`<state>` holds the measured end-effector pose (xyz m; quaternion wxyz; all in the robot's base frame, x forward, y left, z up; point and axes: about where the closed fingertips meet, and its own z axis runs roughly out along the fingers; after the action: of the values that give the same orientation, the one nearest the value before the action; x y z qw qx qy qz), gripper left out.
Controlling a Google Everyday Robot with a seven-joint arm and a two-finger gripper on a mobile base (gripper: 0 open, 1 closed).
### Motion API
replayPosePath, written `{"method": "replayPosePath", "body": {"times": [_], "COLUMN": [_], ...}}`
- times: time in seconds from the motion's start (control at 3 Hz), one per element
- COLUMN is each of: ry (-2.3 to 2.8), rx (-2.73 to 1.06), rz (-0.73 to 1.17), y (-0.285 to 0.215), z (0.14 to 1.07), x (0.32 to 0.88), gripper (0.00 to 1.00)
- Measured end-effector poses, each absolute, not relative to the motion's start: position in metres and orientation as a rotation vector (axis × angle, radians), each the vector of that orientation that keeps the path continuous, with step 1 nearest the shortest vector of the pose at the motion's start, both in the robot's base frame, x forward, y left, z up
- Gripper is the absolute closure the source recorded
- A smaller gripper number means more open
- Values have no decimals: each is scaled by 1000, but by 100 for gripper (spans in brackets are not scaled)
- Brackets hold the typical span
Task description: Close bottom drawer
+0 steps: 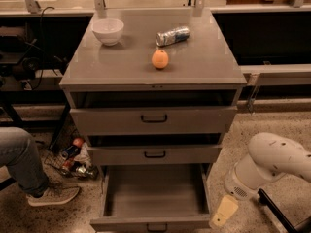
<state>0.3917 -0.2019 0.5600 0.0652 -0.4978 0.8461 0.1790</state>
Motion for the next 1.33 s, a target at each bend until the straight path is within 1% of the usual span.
{"method": "replayPosePath", "body": {"times": [0.67,1.0,1.33], "ry": [2547,2549,2544], "rx": [-1485,-1404,-1347], "rz": [575,621,674], "y": [-199,-203,-207], "z": [545,497,449], "x": [391,395,400], "gripper": [0,2,24]}}
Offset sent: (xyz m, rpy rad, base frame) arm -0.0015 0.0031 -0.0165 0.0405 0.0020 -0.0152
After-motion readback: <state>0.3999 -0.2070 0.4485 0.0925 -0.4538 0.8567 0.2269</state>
